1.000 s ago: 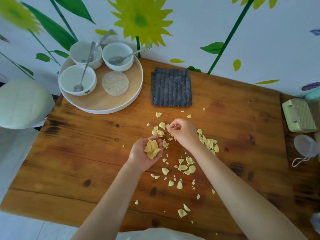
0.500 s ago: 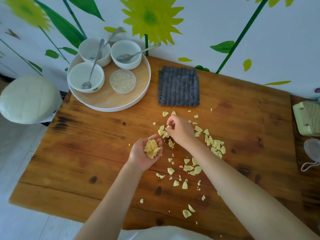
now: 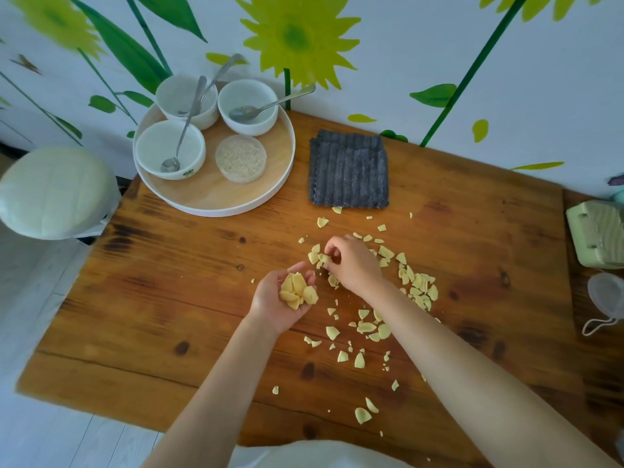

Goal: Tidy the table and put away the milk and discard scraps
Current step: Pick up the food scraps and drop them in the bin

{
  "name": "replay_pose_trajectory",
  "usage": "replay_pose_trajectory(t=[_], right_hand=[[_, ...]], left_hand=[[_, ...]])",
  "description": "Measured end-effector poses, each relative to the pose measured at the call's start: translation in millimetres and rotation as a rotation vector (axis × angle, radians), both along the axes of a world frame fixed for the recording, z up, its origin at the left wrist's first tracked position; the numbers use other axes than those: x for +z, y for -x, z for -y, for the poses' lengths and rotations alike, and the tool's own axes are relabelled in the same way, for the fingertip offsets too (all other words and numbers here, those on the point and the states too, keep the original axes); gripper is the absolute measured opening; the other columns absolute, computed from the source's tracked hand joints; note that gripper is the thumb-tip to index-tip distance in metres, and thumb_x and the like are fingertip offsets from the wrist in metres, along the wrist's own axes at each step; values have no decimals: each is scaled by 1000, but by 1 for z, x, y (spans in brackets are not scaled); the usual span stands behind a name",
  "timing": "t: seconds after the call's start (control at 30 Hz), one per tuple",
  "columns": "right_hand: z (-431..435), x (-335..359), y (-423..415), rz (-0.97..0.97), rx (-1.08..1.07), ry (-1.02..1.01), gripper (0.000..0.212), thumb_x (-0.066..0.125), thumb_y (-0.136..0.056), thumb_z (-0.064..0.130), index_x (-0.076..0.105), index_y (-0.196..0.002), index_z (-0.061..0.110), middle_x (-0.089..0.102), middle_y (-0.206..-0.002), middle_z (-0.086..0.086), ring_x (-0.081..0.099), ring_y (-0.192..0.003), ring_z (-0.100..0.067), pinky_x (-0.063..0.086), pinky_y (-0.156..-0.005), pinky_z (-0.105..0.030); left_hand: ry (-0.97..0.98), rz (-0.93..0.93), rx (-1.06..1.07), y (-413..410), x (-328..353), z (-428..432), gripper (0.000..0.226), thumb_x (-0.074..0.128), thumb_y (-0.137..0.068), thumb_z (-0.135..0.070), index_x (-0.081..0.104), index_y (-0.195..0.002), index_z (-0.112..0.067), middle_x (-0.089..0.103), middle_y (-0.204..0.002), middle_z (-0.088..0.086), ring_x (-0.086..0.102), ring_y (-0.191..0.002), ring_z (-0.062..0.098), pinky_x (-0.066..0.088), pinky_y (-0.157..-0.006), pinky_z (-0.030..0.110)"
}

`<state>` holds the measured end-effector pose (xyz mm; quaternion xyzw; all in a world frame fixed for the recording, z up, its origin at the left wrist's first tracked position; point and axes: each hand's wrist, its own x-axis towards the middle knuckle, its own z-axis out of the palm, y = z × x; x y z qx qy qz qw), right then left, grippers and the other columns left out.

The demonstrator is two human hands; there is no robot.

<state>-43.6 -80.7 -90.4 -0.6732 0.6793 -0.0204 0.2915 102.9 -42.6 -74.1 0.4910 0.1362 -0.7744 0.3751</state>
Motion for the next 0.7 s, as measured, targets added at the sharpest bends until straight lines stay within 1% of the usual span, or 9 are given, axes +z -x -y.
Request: replay_pose_trajectory(t=[0.1,0.17,0.27,0.33,0.37,0.43,0.53,0.63,0.7], right_hand=[[0,0,-5,-48,24,35,12,60,-87,24,59,-99,21,54,-102,5,58,-84,-14,52,-68,-32],[-2,1,-4,-11,-10,52,12,62,-85,26,59,-96,21,54,-98,7,58,-82,-14,52,-67,-31],[-5,18,-5,287,-22,36,12,65,-83,26,60,-91,18,57,-94,7,54,-76,-9,48,-67,-24],[-5,37,-7,457,76,-113,16,68,-81,22,61,-94,18,59,-96,7,54,-73,-6,44,-64,-13],[-5,42,-8,465,130,-167,18,68,-80,20,60,-97,19,59,-98,7,55,-73,-4,45,-63,-11],[-2,40,-8,388,153,-149,21,66,-81,15,59,-100,22,58,-100,8,57,-72,-5,49,-67,-18],[5,22,-7,226,57,-42,22,61,-85,16,59,-104,26,56,-91,8,55,-74,-12,52,-69,-33],[8,6,-11,68,106,-53,25,59,-88,17,57,-111,27,57,-98,1,48,-81,-9,40,-56,-24],[7,-1,-17,9,131,-33,23,59,-87,16,56,-108,25,56,-104,-3,50,-81,-12,36,-56,-25]], left_hand=[[-9,-4,21,-2,-1,0,32,34,-96,-14,65,-97,-5,63,-87,12,59,-78,18,49,-72,29],[-22,-11,29,-2,-1,0,33,34,-96,-14,65,-97,-5,63,-86,12,59,-77,19,49,-73,29],[-36,-17,38,0,0,3,33,33,-96,-16,65,-95,-4,62,-86,13,58,-78,19,48,-75,30],[-53,-3,40,1,0,4,32,34,-97,-18,62,-92,-5,61,-88,13,58,-79,21,48,-76,32],[-59,8,38,2,0,4,32,34,-97,-19,62,-91,-5,61,-88,13,57,-80,21,47,-77,32],[-51,-3,37,3,1,4,33,33,-96,-19,63,-91,-5,61,-89,14,58,-80,21,48,-76,32],[-44,-24,36,2,0,3,35,33,-96,-17,65,-95,-4,62,-88,13,59,-78,19,49,-73,30],[-41,-17,38,-2,1,3,34,33,-96,-17,64,-99,-4,62,-86,12,59,-76,20,49,-72,30],[-41,-12,43,-5,0,3,33,34,-96,-17,64,-101,-4,63,-88,13,60,-76,20,50,-71,30]])
